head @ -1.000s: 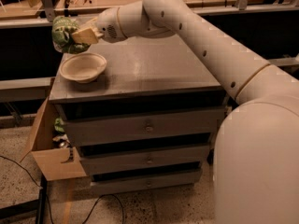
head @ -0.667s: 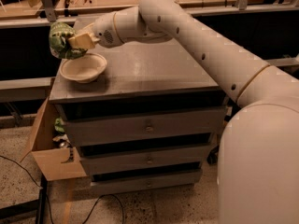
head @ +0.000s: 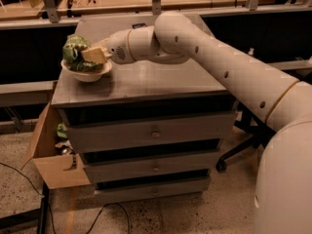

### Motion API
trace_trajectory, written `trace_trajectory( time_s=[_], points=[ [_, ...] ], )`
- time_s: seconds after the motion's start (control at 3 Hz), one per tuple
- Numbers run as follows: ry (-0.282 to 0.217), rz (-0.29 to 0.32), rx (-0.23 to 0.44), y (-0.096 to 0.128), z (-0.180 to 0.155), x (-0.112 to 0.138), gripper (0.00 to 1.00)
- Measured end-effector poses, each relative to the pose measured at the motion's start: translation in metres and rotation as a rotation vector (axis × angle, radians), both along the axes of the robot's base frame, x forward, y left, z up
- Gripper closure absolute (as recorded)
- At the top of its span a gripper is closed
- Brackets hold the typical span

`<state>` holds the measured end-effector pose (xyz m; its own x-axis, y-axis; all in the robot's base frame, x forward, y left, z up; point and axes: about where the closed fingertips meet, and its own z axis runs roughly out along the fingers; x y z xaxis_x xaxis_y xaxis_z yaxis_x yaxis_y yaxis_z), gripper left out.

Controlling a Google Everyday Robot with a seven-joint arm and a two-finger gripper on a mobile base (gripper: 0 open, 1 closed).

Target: Place green jalapeno chip bag into paper bowl

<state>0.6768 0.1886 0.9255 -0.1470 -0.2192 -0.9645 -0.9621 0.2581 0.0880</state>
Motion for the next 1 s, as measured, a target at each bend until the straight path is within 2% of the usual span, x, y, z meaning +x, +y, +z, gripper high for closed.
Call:
trace_trajectory(
  time_s=[0.33, 0.67, 1.0],
  points=[
    [0.007, -0.028, 0.006, -0.007, -0.006, 0.0, 0.12],
    [-0.022, -0.036, -0.013, -0.011, 0.002, 0.002, 0.0],
    [-0.066, -0.079, 0.011, -0.023, 0.026, 0.005, 0.0]
  ],
)
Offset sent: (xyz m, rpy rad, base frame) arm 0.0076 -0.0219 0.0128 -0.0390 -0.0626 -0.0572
